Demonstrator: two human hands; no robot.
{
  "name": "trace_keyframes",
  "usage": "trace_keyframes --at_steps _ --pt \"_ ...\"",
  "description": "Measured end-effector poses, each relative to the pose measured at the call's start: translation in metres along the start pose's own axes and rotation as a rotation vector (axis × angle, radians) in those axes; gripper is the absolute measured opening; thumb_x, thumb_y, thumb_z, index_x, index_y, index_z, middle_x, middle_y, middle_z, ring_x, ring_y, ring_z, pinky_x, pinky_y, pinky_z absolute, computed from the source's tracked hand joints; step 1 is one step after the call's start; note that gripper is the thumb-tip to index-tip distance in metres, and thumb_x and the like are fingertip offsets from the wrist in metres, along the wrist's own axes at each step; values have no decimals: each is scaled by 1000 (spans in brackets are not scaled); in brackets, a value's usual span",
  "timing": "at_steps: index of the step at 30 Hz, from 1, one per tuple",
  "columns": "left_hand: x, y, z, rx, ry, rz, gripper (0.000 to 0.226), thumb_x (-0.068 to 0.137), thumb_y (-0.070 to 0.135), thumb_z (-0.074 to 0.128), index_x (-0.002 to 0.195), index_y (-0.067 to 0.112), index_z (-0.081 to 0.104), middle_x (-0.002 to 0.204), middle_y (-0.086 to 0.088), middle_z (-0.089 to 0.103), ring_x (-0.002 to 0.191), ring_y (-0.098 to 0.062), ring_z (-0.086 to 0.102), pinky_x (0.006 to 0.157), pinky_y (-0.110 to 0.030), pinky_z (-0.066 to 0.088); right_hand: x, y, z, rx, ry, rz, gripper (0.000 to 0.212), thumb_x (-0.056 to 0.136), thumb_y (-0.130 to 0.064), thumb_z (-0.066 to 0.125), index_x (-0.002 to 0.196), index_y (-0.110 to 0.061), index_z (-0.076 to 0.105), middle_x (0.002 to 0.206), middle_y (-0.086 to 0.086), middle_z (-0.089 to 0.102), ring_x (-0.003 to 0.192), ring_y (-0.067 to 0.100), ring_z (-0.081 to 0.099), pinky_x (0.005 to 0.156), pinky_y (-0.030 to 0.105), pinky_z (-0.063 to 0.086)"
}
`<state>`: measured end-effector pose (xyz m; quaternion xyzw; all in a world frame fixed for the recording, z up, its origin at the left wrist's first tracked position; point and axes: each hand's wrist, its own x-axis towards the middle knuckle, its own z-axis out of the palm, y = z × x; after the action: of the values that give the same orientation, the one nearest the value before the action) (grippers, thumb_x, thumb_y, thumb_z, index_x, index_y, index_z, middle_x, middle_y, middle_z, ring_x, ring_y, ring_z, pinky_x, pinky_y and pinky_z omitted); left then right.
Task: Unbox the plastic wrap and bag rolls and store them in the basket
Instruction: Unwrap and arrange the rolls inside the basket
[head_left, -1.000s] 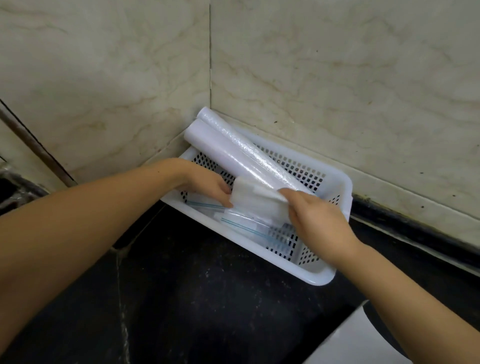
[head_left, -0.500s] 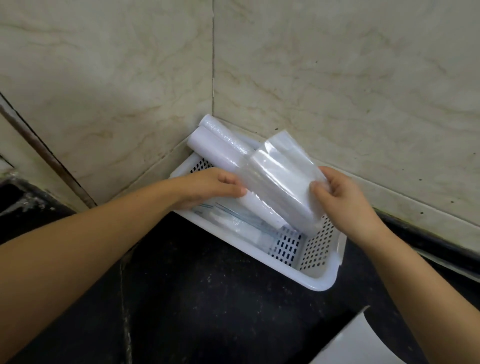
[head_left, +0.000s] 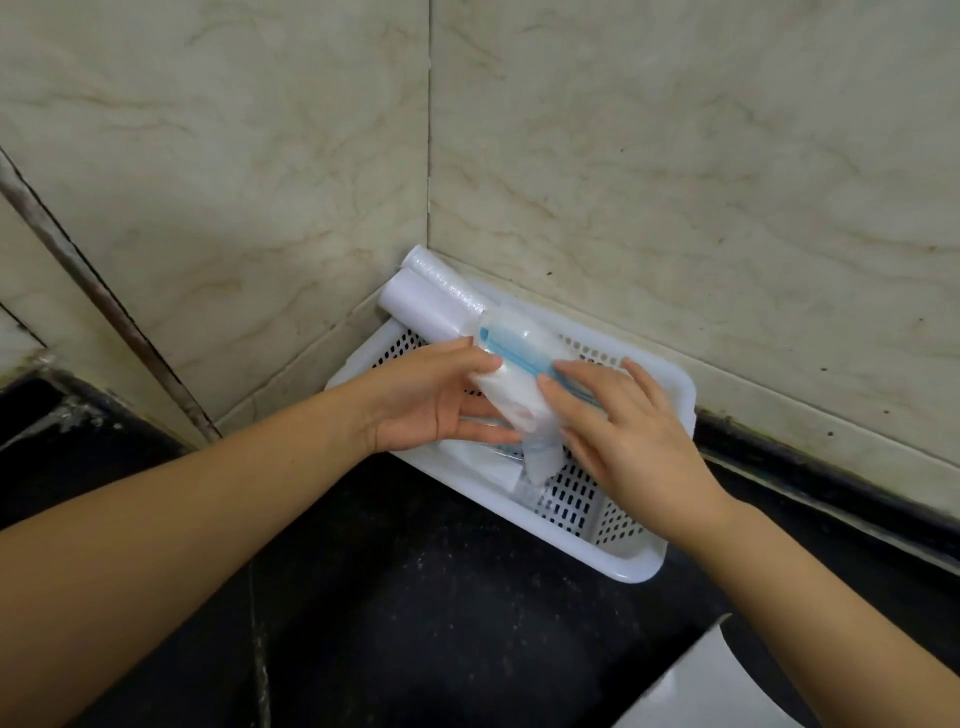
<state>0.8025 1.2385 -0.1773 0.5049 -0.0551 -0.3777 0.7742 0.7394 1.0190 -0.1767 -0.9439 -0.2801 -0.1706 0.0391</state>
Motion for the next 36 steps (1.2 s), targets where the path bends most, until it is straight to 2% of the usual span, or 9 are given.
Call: trace_keyframes --at_steps 5,8,12,15,18,21,28,32,36 --pt "-1 -3 1 147 100 41 44 89 -3 38 126 17 52 113 -9 66 90 -19 68 70 -36 60 6 -1 -11 358 -44 170 51 92 -33 52 140 -23 39 149 3 36 137 19 33 117 51 17" --pt "-4 1 -1 287 57 12 42 89 -1 43 124 19 55 117 -9 65 99 -21 64 82 -39 56 22 5 -21 639 -142 437 71 83 -43 62 144 -30 27 140 -12 39 129 7 38 106 27 31" --pt "-3 2 0 250 89 73 43 80 13 64 122 21 59 119 -6 68 110 -23 62 94 -37 51 31 13 -21 942 -303 581 22 81 -33 69 101 -26 65 89 -8 71 76 9 67 66 23 53" --pt "-5 -4 2 8 64 45 37 79 17 64 116 17 63 101 -7 73 90 -21 70 71 -35 58 28 15 -14 1175 -182 715 16 83 -27 67 98 -22 64 85 -4 72 70 10 70 59 22 53" --pt "-5 -12 1 53 116 -39 38 87 8 57 123 -2 55 115 -22 65 90 -26 69 71 -38 61 26 17 -8 1320 -137 799 19 86 -21 64 104 -17 63 89 -1 74 74 14 71 63 27 58" --pt "-7 -9 -2 209 169 -102 30 91 4 51 119 -7 55 120 -26 62 96 -28 67 76 -38 60 25 19 -4 1099 -50 818 21 89 -22 60 108 -14 57 100 6 69 87 24 66 77 38 55" --pt "-9 3 3 47 126 -112 26 94 14 47 114 3 59 113 -18 68 98 -29 68 74 -41 59 25 -3 -12 302 129 419 15 91 -23 53 105 -18 50 69 1 59 57 19 54 48 30 37" --pt "-9 4 11 -180 -22 -24 54 83 46 55 120 7 61 121 -19 64 112 -35 61 90 -47 54 25 -22 -9 171 77 173 25 78 -9 67 102 -8 62 98 8 69 86 30 61 70 39 50" --pt "-6 -5 15 -31 203 23 27 86 14 61 113 8 63 119 -20 65 104 -33 66 82 -44 58 23 -22 -8 290 -11 74 34 86 -31 62 115 -12 63 124 4 63 112 22 57 96 43 46"
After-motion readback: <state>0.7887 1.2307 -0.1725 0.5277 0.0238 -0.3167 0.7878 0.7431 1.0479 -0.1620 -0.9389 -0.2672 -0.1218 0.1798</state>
